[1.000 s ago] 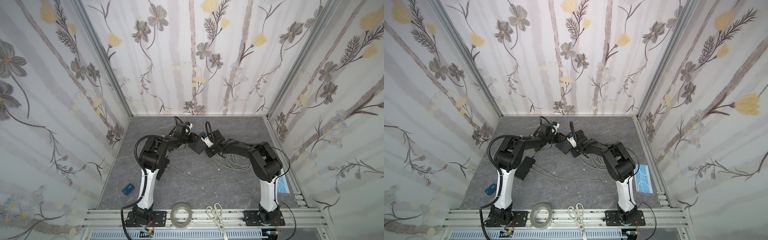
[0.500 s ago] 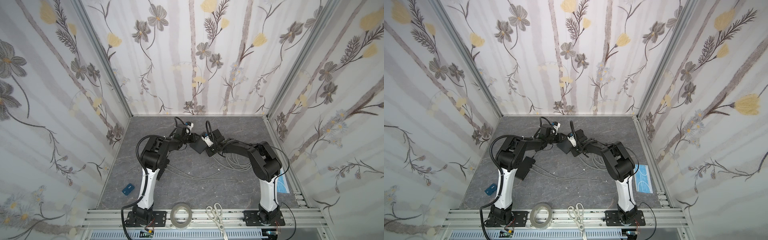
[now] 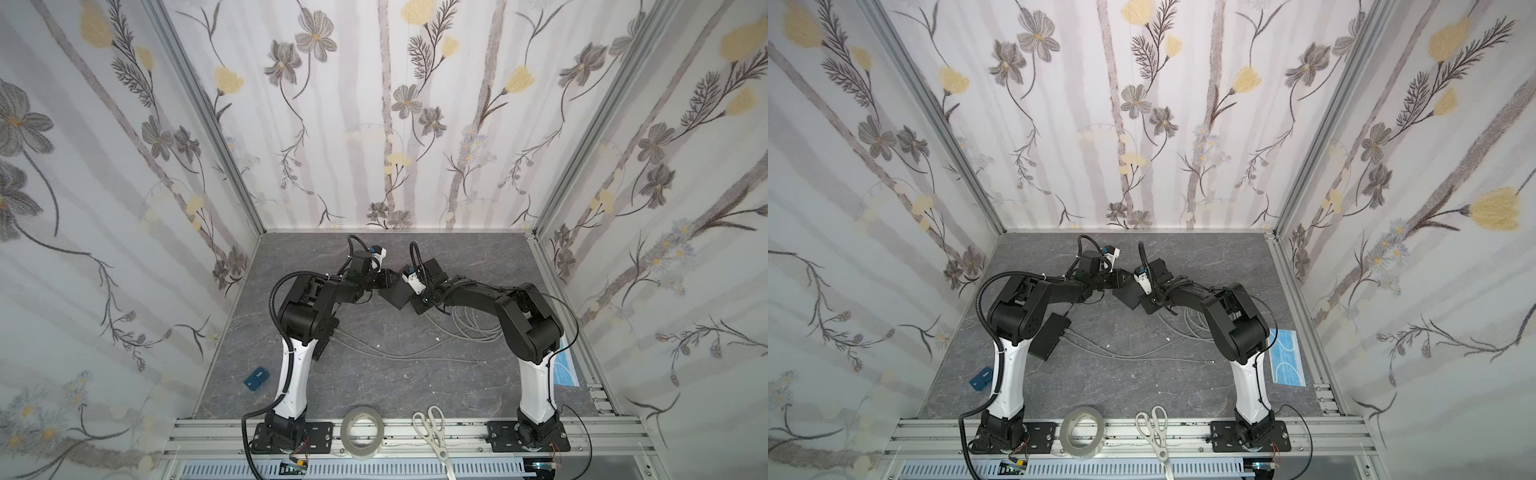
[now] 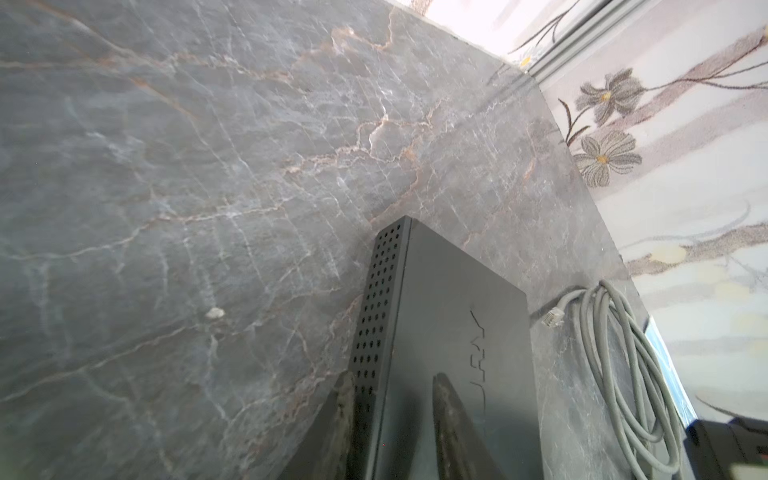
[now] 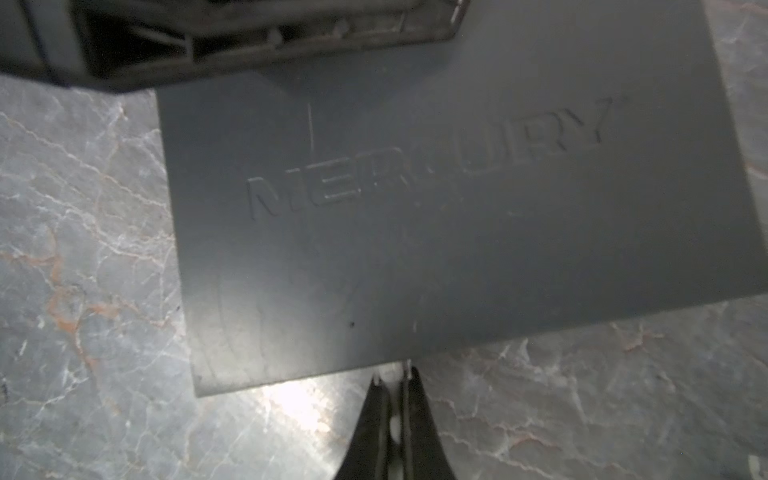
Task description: Insert the plug into the switch port
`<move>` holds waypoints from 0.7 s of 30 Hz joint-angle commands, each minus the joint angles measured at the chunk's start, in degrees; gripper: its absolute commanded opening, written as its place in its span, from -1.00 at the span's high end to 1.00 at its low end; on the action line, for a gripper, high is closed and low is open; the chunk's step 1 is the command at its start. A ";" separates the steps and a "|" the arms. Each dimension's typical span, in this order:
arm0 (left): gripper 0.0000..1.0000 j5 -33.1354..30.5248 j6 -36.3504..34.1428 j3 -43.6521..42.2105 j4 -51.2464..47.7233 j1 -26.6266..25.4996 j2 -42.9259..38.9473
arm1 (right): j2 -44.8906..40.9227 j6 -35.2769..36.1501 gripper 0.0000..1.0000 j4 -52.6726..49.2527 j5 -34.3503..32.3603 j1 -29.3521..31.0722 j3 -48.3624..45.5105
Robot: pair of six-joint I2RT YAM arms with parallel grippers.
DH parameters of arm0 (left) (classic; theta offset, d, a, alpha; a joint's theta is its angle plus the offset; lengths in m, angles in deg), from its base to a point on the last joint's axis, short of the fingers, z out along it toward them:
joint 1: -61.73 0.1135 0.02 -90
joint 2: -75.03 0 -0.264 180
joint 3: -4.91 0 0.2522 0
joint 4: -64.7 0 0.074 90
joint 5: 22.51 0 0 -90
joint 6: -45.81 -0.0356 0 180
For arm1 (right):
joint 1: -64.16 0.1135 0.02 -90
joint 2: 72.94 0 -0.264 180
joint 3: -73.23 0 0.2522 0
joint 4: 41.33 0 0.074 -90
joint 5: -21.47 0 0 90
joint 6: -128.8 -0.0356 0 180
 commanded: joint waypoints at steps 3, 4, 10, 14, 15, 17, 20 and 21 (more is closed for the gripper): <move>0.37 26.22 0.85 -0.95 -28.92 -6.54 1.48 | 1.78 -2.66 1.00 25.59 6.30 0.56 5.28; 0.38 26.46 0.87 -1.06 -28.79 -6.59 1.48 | 2.30 -2.98 1.00 25.33 6.42 0.56 5.80; 0.45 28.13 0.81 -3.27 -27.98 -6.92 0.14 | 2.07 -5.52 1.00 27.27 4.94 0.65 5.49; 0.45 27.06 1.26 -3.51 -27.83 -6.91 -0.37 | -2.13 -6.93 1.00 33.87 4.60 1.58 1.36; 0.46 26.49 1.26 -3.51 -27.86 -6.96 -0.28 | -3.40 -6.48 1.00 35.48 3.55 2.09 0.08; 0.48 25.30 1.40 -3.42 -28.05 -6.79 -0.22 | -5.14 -5.95 1.00 37.02 1.28 2.66 -1.51; 0.50 22.81 1.90 -3.50 -28.07 -6.27 -0.06 | -5.95 -7.17 1.00 37.73 -0.30 2.74 -2.84; 0.50 21.85 2.46 -3.59 -27.83 -5.89 -0.05 | -6.28 -7.82 1.00 38.76 -0.86 2.78 -3.74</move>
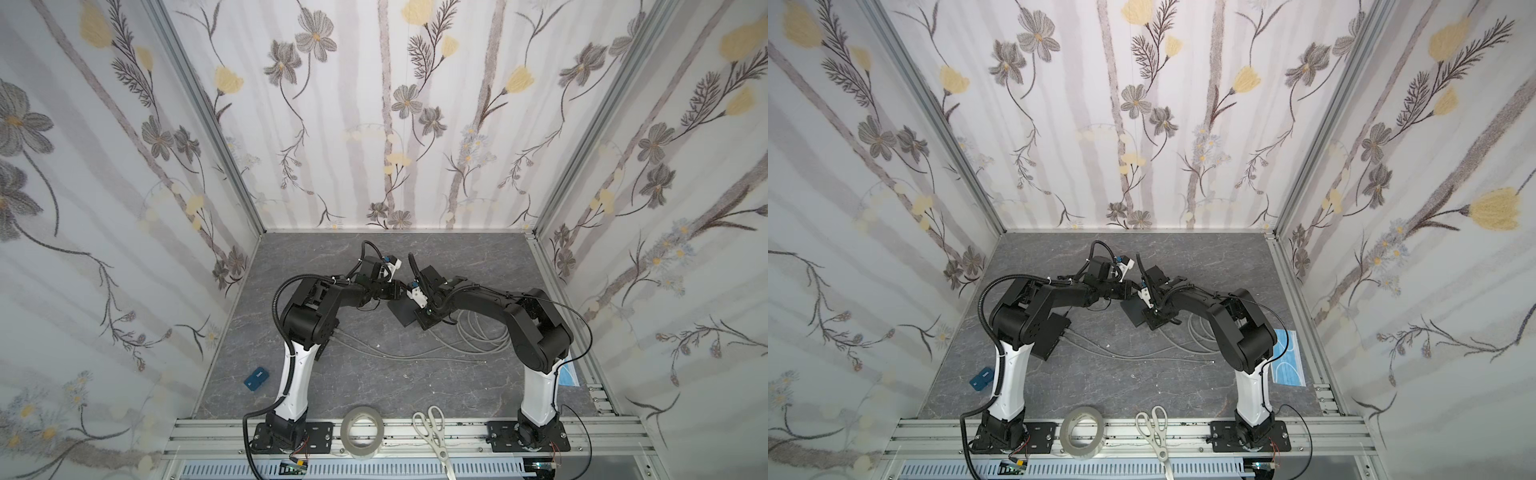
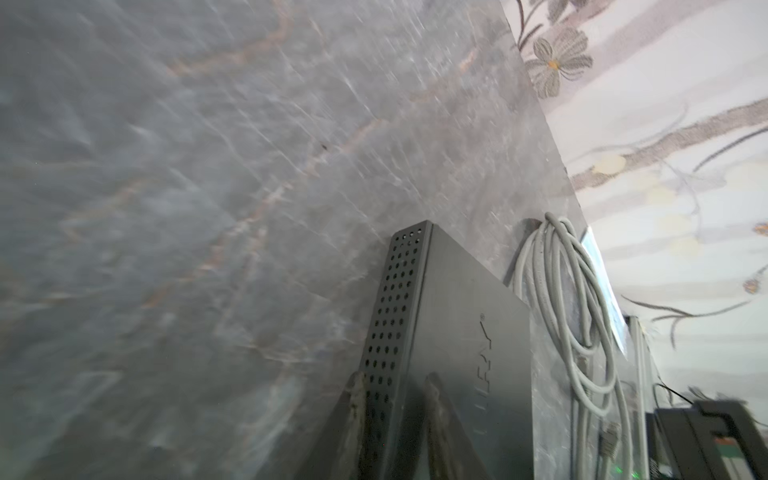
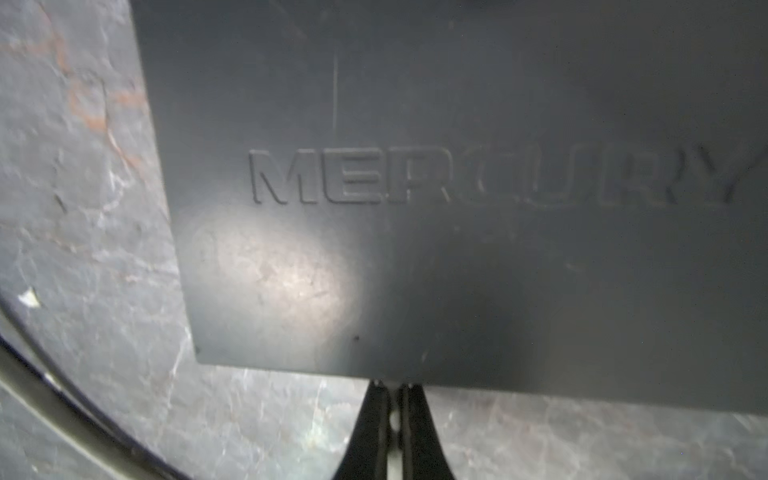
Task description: Insert the plug into the switch port
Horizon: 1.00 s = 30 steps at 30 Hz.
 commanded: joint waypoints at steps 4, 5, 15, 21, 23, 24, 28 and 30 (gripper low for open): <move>0.52 9.75 5.89 -2.55 -21.38 0.27 0.81 | -1.23 -3.23 1.00 58.47 -3.88 0.71 -4.11; 0.51 8.49 5.98 -2.78 -21.56 0.79 0.39 | -1.43 -3.37 1.00 59.11 -4.52 0.77 -5.04; 0.44 3.68 6.91 -4.00 -21.90 4.86 -2.56 | -2.64 0.74 1.00 58.56 -5.27 0.82 -5.95; 0.41 3.15 6.32 -0.15 -23.04 5.59 -1.74 | -1.95 4.32 1.00 51.43 -2.66 0.17 -3.01; 0.42 2.21 5.35 2.27 -24.75 6.34 -1.25 | -2.03 6.59 1.00 47.68 0.26 -0.84 -2.93; 0.42 1.30 4.83 3.67 -25.71 6.90 -1.14 | -1.85 7.60 0.93 44.93 2.12 -1.52 -2.48; 0.44 -2.11 5.14 6.22 -26.11 9.36 -1.57 | 1.06 10.60 0.91 32.25 11.06 -5.11 1.22; 0.43 -3.51 5.41 6.57 -25.89 10.24 -2.17 | 2.04 11.52 0.91 28.58 11.91 -6.10 1.69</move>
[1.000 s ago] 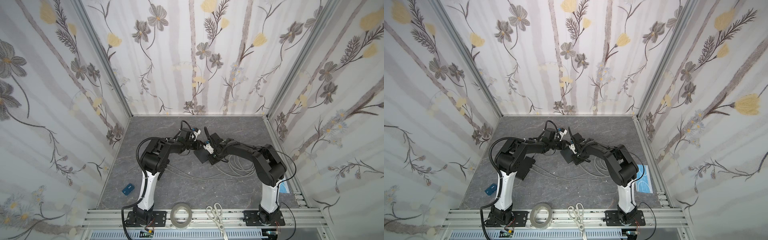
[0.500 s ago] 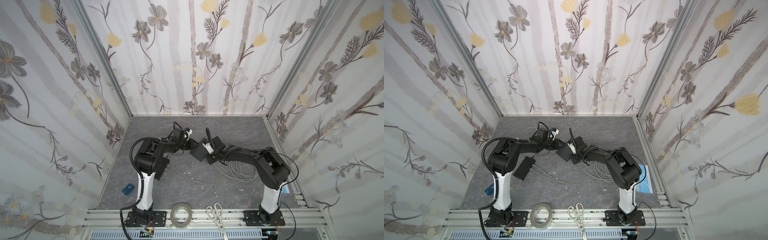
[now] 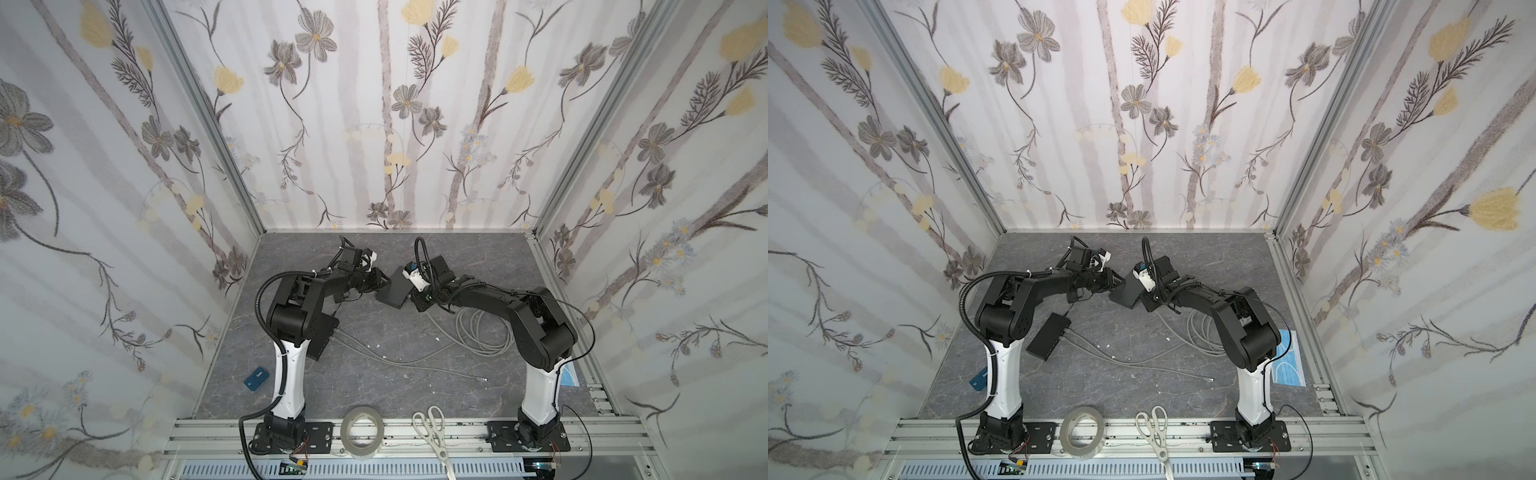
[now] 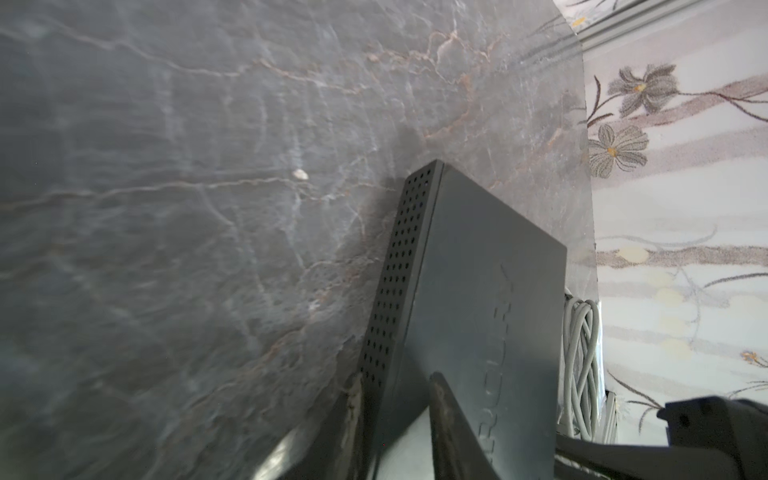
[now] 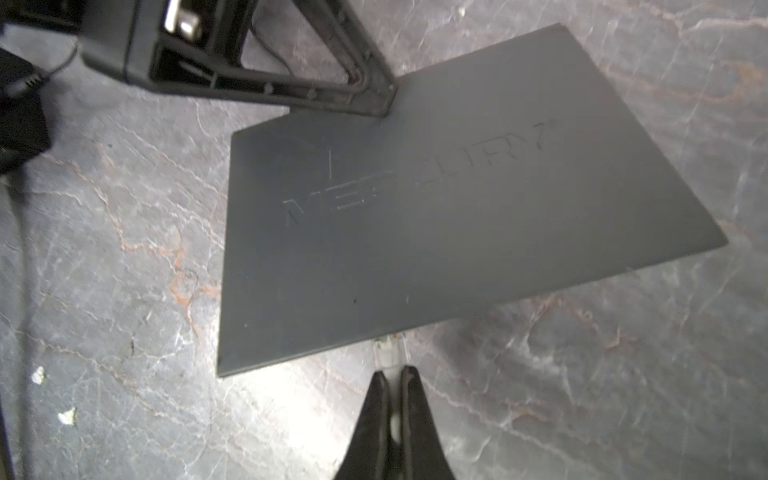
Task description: Insert the plug into the switch port
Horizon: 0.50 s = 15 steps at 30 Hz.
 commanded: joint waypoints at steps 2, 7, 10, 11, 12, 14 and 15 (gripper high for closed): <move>0.42 -0.88 -0.27 0.50 -9.18 1.16 -0.14 | 0.58 3.33 0.91 5.63 4.08 -1.16 -0.04; 0.39 0.20 1.00 3.50 -9.23 1.69 0.85 | 0.33 4.39 0.76 4.32 0.38 -1.41 -2.34; 0.37 0.52 1.99 3.86 -9.53 1.79 -1.00 | -0.41 3.63 0.57 4.51 0.48 -1.39 -3.91; 0.36 0.40 2.38 3.90 -9.43 1.72 -2.50 | -0.68 3.09 0.52 4.69 0.26 -1.42 -4.50; 0.34 0.22 2.83 3.89 -9.19 1.66 -4.56 | -1.05 2.60 0.51 4.67 -0.25 -1.38 -4.96; 0.29 -0.06 3.64 3.53 -9.08 1.68 -9.00 | -2.23 1.60 0.49 5.18 -1.19 -1.36 -6.20; 0.27 -0.02 4.05 2.87 -8.92 1.58 -11.39 | -3.25 0.84 0.49 5.80 -1.86 -1.42 -7.15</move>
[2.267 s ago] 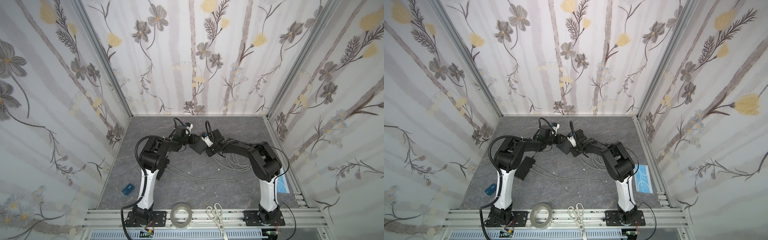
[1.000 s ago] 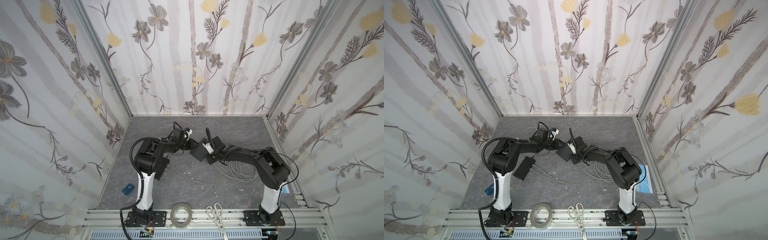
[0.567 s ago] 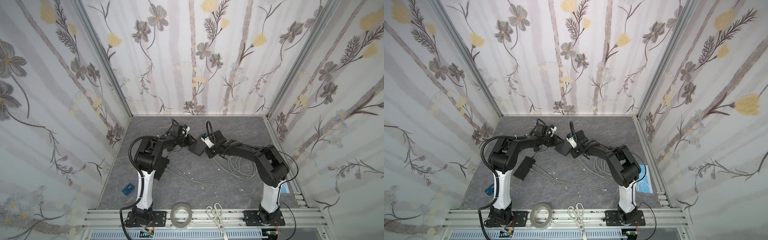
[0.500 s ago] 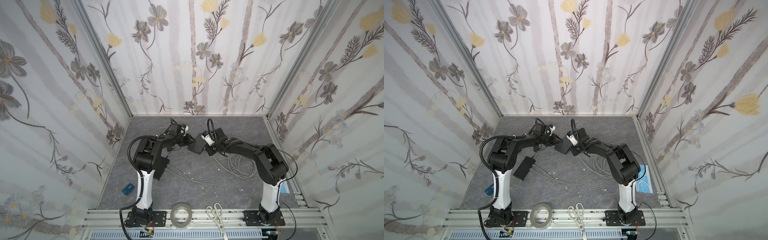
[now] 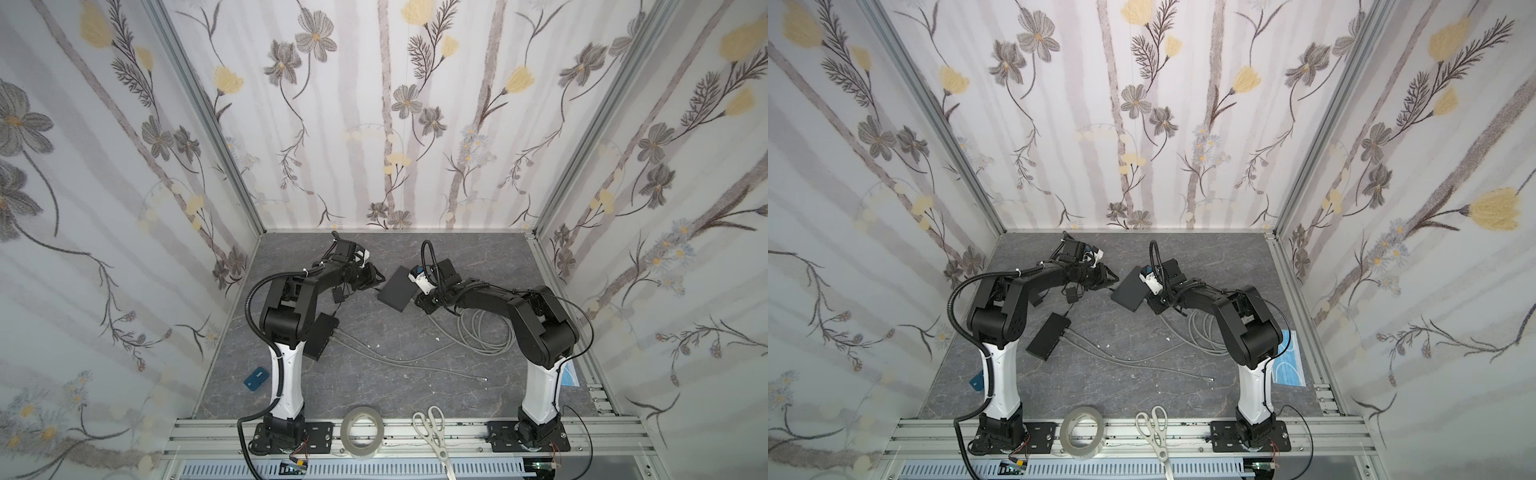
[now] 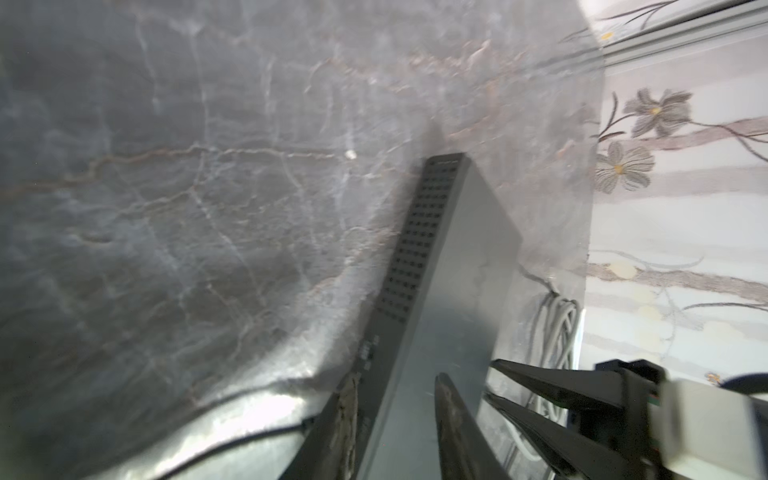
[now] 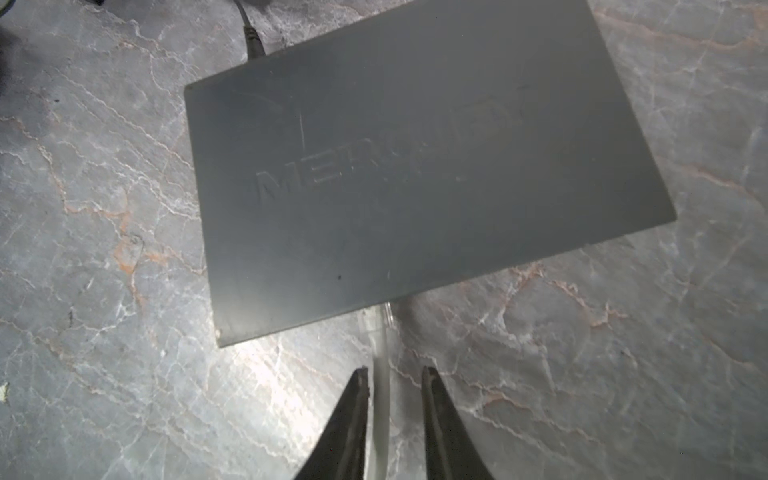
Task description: Insert the plug into the switch port
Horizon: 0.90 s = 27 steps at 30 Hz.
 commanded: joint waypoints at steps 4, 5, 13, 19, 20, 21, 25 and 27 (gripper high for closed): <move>0.26 0.75 2.54 -6.45 3.11 -1.04 -15.51 | -11.33 -8.65 0.51 12.61 -4.37 -0.26 -9.85; 0.26 0.89 2.77 -8.52 4.00 -1.38 -18.14 | -14.28 -11.19 0.50 15.52 -4.85 -0.71 -12.75; 0.27 -1.58 11.91 -34.83 27.75 -11.99 -35.86 | -40.49 -44.89 -0.99 23.84 -15.70 -8.90 -36.26; 0.24 -13.13 6.94 -42.09 36.08 -27.98 -34.64 | -51.50 -54.03 -0.99 14.79 -20.45 -10.95 -40.51; 0.22 -15.10 6.13 -42.59 37.20 -30.40 -33.85 | -52.09 -54.79 -0.99 13.60 -20.46 -11.04 -40.69; 0.20 -16.65 5.69 -42.83 37.88 -32.10 -33.11 | -52.42 -55.40 -0.99 12.63 -20.50 -11.04 -40.80; 0.07 -20.08 5.44 -42.53 38.66 -36.37 -30.40 | -52.03 -55.70 -0.99 10.85 -19.30 -11.63 -41.61; 0.00 -22.32 5.02 -42.31 35.70 -37.12 -31.97 | -51.24 -55.76 -0.99 11.21 -17.96 -12.04 -42.24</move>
